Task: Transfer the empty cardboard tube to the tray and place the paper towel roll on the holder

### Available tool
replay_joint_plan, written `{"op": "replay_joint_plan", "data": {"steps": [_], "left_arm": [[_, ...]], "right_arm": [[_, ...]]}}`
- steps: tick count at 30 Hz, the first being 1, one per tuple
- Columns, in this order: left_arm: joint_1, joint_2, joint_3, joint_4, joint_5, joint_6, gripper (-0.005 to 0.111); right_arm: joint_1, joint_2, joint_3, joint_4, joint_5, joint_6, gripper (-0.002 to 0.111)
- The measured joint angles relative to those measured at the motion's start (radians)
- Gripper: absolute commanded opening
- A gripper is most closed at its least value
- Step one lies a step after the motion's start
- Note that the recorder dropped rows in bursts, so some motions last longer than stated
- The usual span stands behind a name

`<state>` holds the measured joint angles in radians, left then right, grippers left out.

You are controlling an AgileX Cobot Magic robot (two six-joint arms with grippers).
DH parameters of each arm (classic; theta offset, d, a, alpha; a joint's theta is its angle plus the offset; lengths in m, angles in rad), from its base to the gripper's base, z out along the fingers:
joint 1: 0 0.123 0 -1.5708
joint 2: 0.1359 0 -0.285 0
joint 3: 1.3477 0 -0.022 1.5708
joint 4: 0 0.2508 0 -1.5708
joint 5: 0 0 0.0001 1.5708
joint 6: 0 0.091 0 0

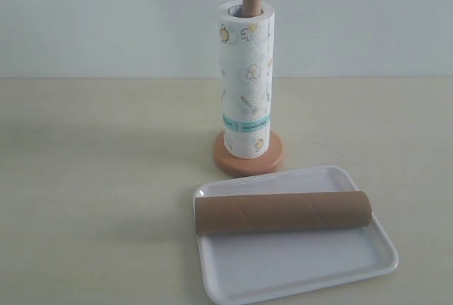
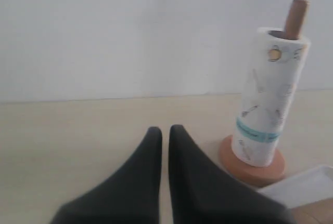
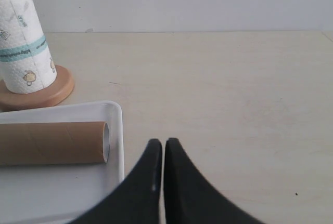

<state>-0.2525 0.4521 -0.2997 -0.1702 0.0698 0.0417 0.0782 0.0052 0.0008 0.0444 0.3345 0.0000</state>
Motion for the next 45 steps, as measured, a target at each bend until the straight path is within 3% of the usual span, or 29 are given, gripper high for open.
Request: {"op": "replay_joint_plan", "data": {"steps": [5, 14, 21, 24, 31, 45], "left_arm": [[0.105, -0.16, 0.113, -0.018, -0.002, -0.004, 0.004], [0.125, -0.271, 0.292, -0.018, -0.014, -0.004, 0.004], [0.126, -0.315, 0.296, -0.013, 0.023, 0.048, 0.004], [0.153, -0.441, 0.296, -0.013, 0.121, 0.056, 0.004], [0.212, -0.449, 0.296, 0.036, 0.22, 0.078, 0.004], [0.23, -0.449, 0.296, 0.021, 0.235, -0.015, 0.004]], "right_arm": [[0.0, 0.0, 0.0, 0.0, 0.0, 0.0, 0.001], [0.0, 0.0, 0.0, 0.0, 0.0, 0.0, 0.001], [0.0, 0.0, 0.0, 0.0, 0.0, 0.0, 0.001], [0.0, 0.0, 0.0, 0.0, 0.0, 0.0, 0.001], [0.0, 0.0, 0.0, 0.0, 0.0, 0.0, 0.001], [0.0, 0.0, 0.0, 0.0, 0.0, 0.0, 0.001]]}}
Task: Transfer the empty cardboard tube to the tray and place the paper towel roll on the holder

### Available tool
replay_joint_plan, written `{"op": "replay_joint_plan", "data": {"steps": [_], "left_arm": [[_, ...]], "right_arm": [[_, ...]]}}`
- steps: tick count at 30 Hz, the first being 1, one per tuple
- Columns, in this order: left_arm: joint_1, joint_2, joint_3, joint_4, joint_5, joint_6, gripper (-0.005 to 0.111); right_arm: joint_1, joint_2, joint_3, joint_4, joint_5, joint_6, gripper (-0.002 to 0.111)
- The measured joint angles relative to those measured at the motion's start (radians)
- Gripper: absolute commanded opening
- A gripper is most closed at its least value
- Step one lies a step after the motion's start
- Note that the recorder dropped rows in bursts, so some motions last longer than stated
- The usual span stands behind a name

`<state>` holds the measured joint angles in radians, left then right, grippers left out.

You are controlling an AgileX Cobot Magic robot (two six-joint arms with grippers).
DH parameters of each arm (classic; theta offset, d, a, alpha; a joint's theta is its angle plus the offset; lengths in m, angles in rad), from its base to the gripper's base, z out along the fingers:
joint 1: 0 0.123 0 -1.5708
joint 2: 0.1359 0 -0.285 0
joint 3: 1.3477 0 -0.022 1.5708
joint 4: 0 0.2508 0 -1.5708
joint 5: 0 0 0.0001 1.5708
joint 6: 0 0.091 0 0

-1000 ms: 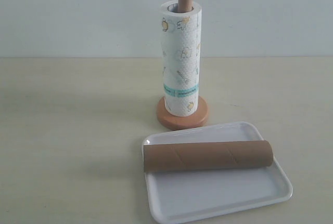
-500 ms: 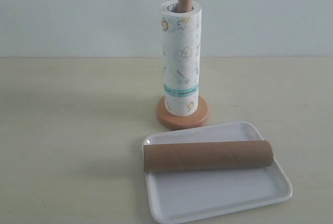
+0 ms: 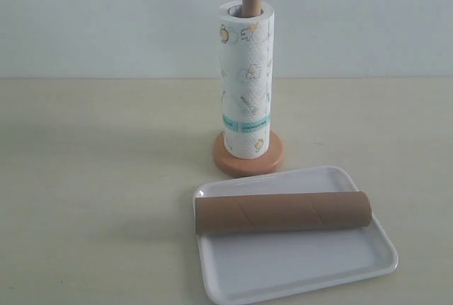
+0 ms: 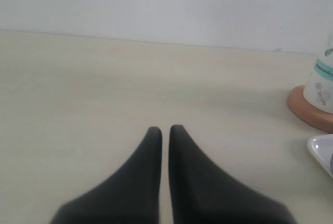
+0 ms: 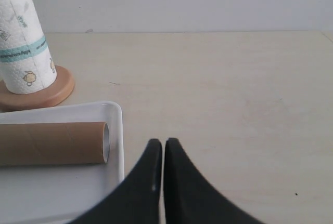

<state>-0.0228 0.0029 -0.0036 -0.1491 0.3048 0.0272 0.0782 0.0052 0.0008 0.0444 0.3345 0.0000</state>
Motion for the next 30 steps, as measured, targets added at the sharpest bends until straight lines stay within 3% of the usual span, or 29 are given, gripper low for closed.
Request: {"op": "replay_joint_plan", "data": {"steps": [30], "left_arm": [[0.0, 0.0, 0.0, 0.014, 0.001, 0.0, 0.004]], "right_arm": [[0.0, 0.0, 0.0, 0.0, 0.0, 0.0, 0.001]]}}
